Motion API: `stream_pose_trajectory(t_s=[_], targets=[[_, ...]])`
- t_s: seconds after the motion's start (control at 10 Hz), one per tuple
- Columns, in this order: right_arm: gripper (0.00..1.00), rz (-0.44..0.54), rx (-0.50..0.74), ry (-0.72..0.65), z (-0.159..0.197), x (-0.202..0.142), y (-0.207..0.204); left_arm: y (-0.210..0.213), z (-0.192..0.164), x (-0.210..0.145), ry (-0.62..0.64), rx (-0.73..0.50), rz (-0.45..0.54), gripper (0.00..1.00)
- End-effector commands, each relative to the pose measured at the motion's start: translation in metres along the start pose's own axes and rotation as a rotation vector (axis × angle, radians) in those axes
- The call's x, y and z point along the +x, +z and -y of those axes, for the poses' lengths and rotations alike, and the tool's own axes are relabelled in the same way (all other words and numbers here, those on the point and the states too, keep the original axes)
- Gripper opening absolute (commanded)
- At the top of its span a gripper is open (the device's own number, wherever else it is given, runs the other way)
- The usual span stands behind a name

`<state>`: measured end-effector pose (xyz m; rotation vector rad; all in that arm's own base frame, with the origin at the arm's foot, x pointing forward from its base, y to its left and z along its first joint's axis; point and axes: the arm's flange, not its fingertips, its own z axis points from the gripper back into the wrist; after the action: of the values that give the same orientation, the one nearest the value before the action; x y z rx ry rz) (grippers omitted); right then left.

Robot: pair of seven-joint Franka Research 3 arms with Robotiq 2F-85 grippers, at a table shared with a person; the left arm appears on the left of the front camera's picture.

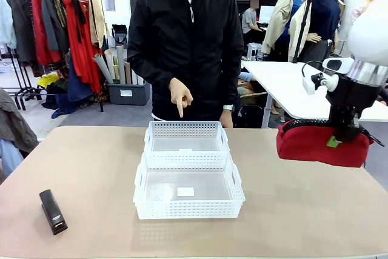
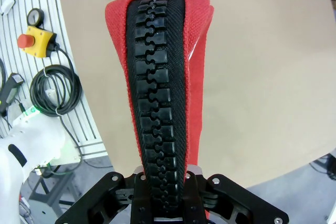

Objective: Distribute items into two baskets.
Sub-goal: Place the picked Pencil pouch into the Organizing basket as instructed by the person.

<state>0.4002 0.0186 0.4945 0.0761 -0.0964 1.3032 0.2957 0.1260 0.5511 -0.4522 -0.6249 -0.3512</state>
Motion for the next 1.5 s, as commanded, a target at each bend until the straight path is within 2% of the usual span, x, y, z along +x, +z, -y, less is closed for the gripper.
stream_pose_trajectory(t_s=[0.0,0.6,1.0,1.4], targets=[[0.00,0.000,0.000,0.000,0.000,0.000,0.000,-0.001,0.000,0.000,-0.008,-0.012,0.009,1.00],[0.00,0.070,0.010,0.018,0.023,0.085,-0.016,-0.001,0.000,0.000,-0.008,-0.012,0.009,1.00],[0.00,0.023,-0.036,0.074,0.034,0.142,-0.023,-0.001,0.000,0.000,-0.008,-0.012,0.009,1.00],[0.00,0.058,-0.016,0.117,0.048,0.190,-0.029,-0.001,0.000,0.000,-0.008,-0.012,0.009,1.00]])
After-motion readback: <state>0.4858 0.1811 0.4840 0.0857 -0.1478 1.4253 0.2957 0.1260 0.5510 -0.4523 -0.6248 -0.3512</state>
